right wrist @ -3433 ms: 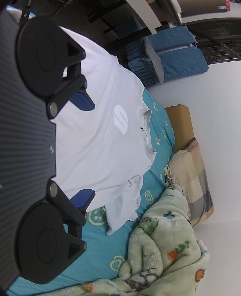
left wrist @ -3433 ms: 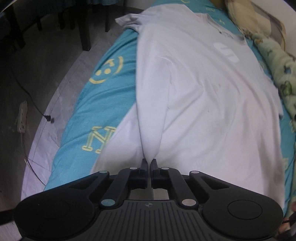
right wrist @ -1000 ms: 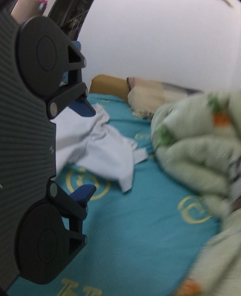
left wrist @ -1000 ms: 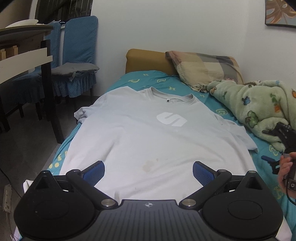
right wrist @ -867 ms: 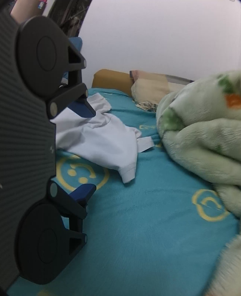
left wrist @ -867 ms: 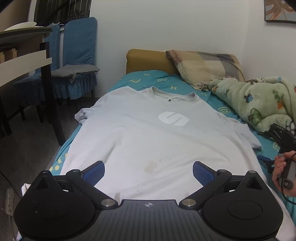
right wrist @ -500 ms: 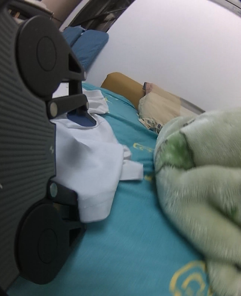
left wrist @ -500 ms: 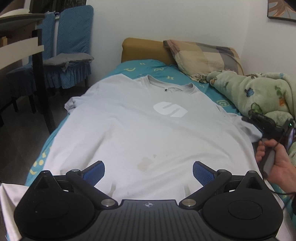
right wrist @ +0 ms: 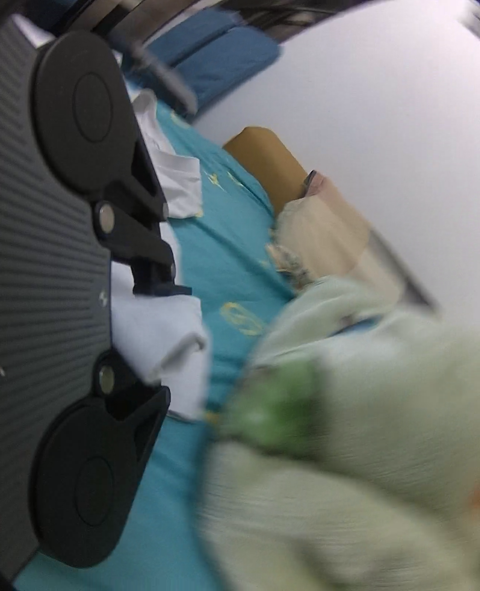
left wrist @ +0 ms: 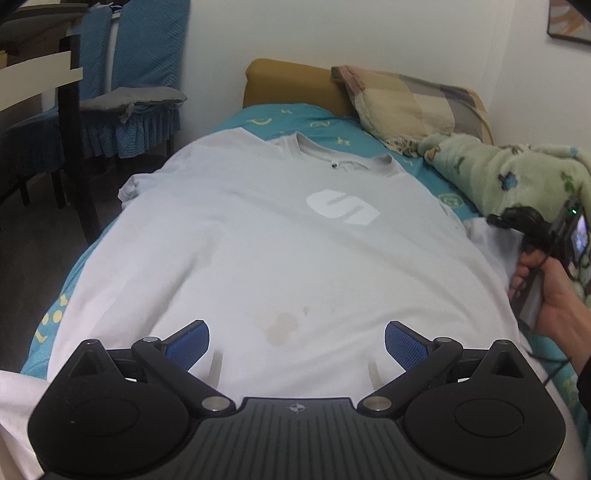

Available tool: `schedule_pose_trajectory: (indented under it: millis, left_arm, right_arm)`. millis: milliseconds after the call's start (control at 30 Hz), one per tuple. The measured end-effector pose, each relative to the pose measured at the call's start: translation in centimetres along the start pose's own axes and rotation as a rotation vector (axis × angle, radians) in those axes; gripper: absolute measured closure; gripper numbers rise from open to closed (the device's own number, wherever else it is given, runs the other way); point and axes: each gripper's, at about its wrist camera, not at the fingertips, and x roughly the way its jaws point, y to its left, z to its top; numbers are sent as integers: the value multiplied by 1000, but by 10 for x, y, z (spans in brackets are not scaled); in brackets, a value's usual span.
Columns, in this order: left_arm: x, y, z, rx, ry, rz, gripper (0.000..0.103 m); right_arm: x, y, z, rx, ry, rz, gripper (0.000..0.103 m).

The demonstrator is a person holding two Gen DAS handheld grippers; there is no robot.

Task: Fold clothes

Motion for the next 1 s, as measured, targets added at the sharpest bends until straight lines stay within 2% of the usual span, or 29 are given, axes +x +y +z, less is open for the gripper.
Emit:
schedule_pose_trajectory:
  millis: [133, 267, 400, 533, 633, 800, 900, 1000]
  left_arm:
    - [-15, 4, 14, -19, -64, 1, 1]
    - [-31, 5, 20, -31, -63, -27, 1]
    - [-49, 9, 27, -1, -73, -30, 1]
    - [-61, 32, 38, -18, -91, -44, 1]
    - [-62, 58, 47, -22, -114, -6, 1]
    - [-49, 110, 59, -93, -140, 77, 1]
    - [-33, 136, 59, -146, -127, 108, 1]
    - [-18, 151, 56, -174, -105, 122, 1]
  right_arm:
    - [-34, 6, 41, -4, -111, -42, 97]
    - [-48, 35, 80, -173, -108, -132, 97]
    - [-50, 92, 91, -292, -111, -181, 97]
    - [-50, 157, 92, -402, -124, -208, 97]
    - [-36, 225, 69, -520, -132, -170, 96]
    - [3, 330, -17, -759, -61, -39, 96]
    - [36, 365, -72, -804, 30, 13, 95]
    - [67, 380, -114, -822, 124, 15, 95]
